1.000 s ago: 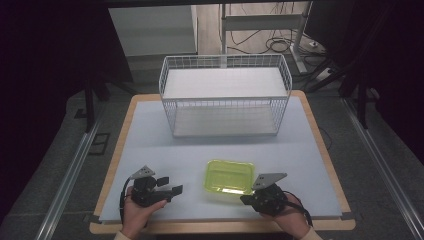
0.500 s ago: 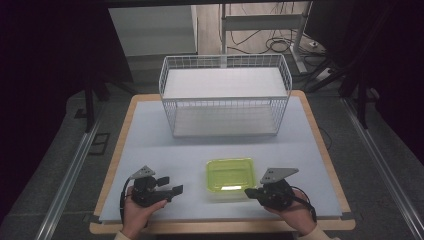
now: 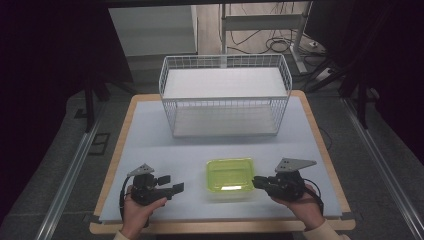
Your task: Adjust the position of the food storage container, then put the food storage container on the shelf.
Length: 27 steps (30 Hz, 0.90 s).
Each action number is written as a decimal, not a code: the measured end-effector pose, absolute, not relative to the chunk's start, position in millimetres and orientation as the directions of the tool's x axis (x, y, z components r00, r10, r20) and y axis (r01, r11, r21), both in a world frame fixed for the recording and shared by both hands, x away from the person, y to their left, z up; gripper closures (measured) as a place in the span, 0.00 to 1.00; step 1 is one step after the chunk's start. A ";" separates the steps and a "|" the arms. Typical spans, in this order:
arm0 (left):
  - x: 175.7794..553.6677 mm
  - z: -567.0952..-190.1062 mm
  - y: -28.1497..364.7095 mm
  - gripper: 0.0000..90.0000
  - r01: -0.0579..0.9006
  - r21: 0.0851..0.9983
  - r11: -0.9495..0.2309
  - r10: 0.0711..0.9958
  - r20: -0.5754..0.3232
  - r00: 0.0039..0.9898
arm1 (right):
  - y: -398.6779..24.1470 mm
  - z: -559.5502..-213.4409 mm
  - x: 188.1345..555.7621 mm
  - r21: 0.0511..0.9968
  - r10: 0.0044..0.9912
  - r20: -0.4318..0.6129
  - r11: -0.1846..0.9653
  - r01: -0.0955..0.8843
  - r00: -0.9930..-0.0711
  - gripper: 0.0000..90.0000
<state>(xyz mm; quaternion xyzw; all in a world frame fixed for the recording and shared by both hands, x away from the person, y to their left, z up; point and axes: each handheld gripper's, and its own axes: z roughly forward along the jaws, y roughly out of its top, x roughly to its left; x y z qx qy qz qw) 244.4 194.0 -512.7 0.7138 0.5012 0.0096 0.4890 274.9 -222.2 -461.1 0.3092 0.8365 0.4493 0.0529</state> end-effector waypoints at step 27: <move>276.1 -498.7 165.3 0.29 0.788 0.616 -0.001 0.668 -0.586 0.460 | -225.6 -467.6 317.7 0.692 0.631 0.411 0.254 0.675 -0.658 0.40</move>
